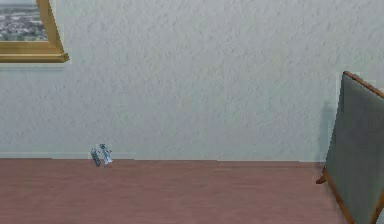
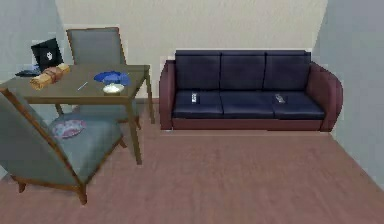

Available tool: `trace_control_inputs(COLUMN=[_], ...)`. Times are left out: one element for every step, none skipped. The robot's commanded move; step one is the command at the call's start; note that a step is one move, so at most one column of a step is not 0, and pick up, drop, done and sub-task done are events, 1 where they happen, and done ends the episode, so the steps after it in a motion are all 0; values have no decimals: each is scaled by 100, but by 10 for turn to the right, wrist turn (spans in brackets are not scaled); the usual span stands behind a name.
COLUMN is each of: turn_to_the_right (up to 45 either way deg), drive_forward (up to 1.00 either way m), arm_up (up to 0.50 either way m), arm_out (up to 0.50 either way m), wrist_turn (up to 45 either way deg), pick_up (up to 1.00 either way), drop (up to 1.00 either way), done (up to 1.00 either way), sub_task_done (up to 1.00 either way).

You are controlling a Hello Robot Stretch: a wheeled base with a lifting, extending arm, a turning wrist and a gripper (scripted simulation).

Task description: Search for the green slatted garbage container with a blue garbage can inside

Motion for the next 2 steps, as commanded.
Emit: trace_control_inputs(turn_to_the_right=[0, -450], drive_forward=[20, 0], arm_up=[0, 0], arm_out=[0, 0], wrist_turn=[0, 0], pick_up=[0, 0], drop=[0, 0], done=[0, 0], sub_task_done=[0, 0])
